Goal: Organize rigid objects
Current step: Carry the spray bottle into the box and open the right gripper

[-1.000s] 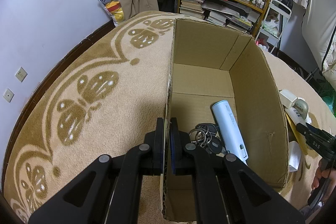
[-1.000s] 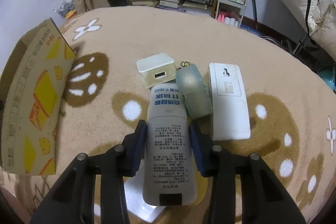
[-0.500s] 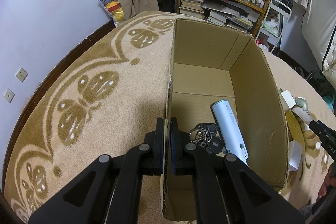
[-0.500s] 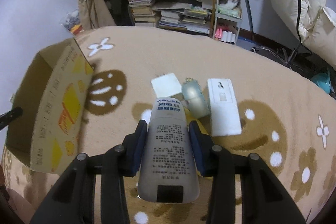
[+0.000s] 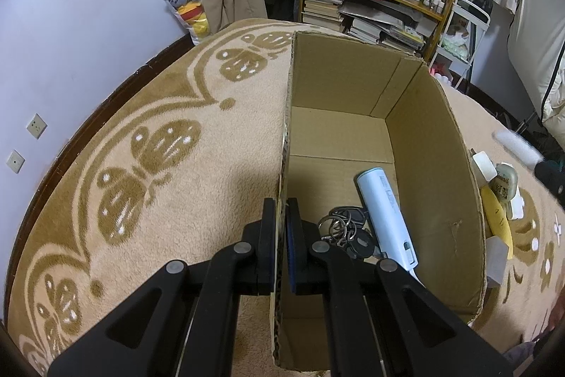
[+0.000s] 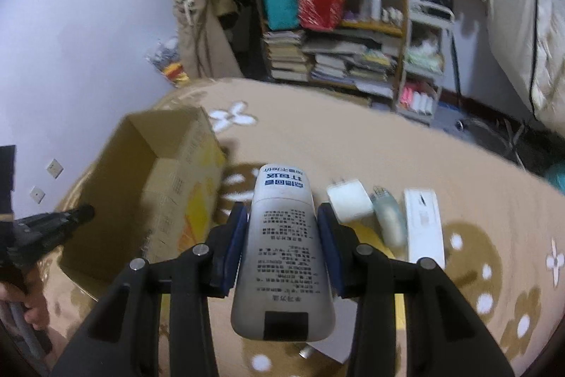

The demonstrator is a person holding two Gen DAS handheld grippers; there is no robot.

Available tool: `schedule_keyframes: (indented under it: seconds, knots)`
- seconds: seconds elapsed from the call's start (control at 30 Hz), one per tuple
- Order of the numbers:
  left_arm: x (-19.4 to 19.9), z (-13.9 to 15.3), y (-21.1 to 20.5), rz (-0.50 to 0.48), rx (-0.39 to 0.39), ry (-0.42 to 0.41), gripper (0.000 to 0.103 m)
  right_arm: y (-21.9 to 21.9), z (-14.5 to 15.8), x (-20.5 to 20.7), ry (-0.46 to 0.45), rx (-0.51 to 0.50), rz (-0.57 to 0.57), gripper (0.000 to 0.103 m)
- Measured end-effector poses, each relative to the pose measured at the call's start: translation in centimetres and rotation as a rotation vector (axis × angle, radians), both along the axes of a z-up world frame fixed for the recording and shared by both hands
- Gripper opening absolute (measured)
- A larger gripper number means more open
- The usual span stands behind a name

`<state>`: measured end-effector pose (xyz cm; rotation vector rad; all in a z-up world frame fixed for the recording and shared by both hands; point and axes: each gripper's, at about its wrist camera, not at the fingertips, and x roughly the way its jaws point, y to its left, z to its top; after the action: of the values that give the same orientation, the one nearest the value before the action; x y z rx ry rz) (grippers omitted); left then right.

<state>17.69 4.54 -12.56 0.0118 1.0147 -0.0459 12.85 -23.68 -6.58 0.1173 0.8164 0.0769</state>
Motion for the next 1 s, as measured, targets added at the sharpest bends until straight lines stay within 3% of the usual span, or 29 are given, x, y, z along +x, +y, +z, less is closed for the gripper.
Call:
schedule_keyframes:
  seconds: [0.37, 0.53, 0.83, 1.0]
  knots:
    - [-0.1, 0.1, -0.1, 0.005, -0.009, 0.003, 0.005, 6.9, 3.1, 1.4, -0.109, 0.073, 0.124, 0.044]
    - [0.0, 0.1, 0.0, 0.004, -0.008, 0.003, 0.005, 9.6, 1.9, 1.7, -0.106, 0.085, 0.179, 0.044]
    - [0.0, 0.3, 0.0, 0.005, -0.017, 0.004, 0.005, 12.1, -2.2, 3.0, 0.005, -0.053, 0.266, 0.044]
    - [0.0, 0.3, 0.0, 0.006, -0.013, 0.004, 0.007, 11.6, -2.3, 2.7, -0.003, -0.027, 0.252, 0.043]
